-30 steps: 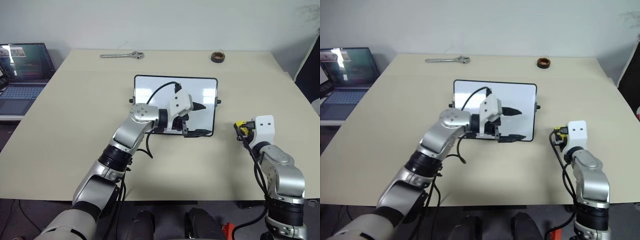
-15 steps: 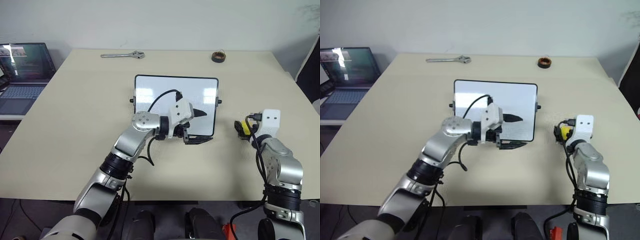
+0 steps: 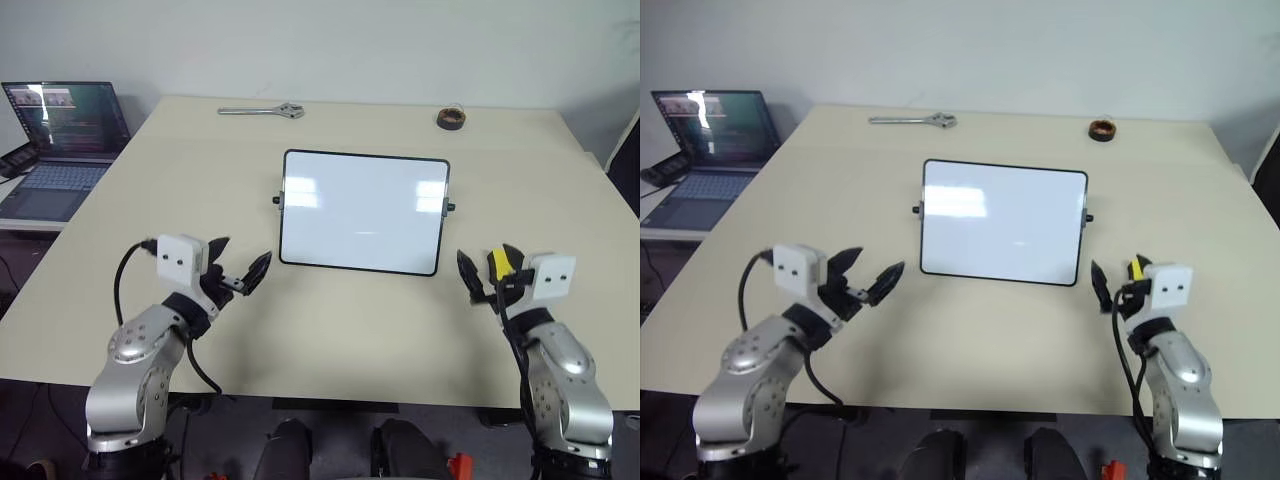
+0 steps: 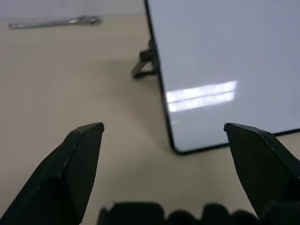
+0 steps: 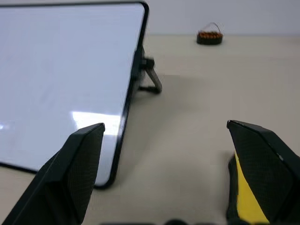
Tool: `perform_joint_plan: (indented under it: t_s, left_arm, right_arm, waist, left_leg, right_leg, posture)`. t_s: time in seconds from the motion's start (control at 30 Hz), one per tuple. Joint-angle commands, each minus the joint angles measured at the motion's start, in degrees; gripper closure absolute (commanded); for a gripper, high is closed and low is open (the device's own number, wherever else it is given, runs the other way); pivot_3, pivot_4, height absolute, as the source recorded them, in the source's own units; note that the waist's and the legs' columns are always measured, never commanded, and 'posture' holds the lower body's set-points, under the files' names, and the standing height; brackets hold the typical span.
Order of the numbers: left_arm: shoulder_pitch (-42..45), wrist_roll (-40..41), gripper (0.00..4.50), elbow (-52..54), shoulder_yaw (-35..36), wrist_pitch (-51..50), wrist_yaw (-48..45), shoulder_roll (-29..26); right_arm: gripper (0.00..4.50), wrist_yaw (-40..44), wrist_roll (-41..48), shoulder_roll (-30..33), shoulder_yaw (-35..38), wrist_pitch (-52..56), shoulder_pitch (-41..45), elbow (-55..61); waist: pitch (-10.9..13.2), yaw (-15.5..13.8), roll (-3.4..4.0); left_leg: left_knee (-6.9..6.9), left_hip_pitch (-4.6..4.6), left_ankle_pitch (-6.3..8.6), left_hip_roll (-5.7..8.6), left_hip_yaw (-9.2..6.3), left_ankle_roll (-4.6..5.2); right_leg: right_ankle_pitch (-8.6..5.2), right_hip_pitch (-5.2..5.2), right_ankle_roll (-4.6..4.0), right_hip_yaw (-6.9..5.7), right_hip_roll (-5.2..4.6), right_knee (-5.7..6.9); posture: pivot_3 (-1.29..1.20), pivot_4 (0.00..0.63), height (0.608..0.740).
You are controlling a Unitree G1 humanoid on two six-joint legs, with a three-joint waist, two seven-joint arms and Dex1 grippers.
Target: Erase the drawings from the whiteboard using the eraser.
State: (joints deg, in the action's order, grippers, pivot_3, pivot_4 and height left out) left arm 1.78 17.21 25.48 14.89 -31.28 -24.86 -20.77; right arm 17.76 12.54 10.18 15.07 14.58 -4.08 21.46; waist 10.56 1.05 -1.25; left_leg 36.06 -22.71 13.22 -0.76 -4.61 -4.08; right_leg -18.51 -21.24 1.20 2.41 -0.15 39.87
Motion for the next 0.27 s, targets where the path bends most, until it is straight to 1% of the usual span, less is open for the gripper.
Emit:
perform_joint_plan:
  t_s: [0.03,0.13,0.27]
  left_arm:
    - [0.00,-2.74,0.00,1.20,-0.81,3.98,3.17,0.44]
    - [-0.23,-4.47,0.00,0.69,-1.70,5.12,5.77,1.46]
    - [-3.08,-5.35,0.00,1.00,-0.44,6.38,7.96,2.22]
  right_arm:
    - [0.01,-0.83,0.46,-0.01,2.53,-4.10,-4.34,2.84]
    - [0.01,-0.39,1.23,0.71,3.21,-4.22,-8.04,2.94]
    - [0.01,-1.16,0.96,1.15,3.58,-3.12,-12.67,4.28]
  waist:
    - [-0.01,-0.02,-0.01]
    - [-0.01,0.22,-0.01]
    - [-0.05,0.67,0.05]
  left_leg:
    - [0.01,0.01,0.00,-0.01,0.01,0.00]
    - [-0.02,0.03,0.00,-0.03,0.03,0.00]
    - [-0.07,0.04,0.01,-0.04,0.08,-0.01]
  right_leg:
    - [0.00,0.00,0.01,0.02,0.00,0.00]
    - [0.01,0.00,0.01,0.04,0.00,-0.01]
    - [0.00,-0.04,-0.01,0.10,-0.02,0.00]
  posture:
    - [0.00,0.150,0.740]
    - [0.00,0.150,0.740]
    - [0.00,0.150,0.740]
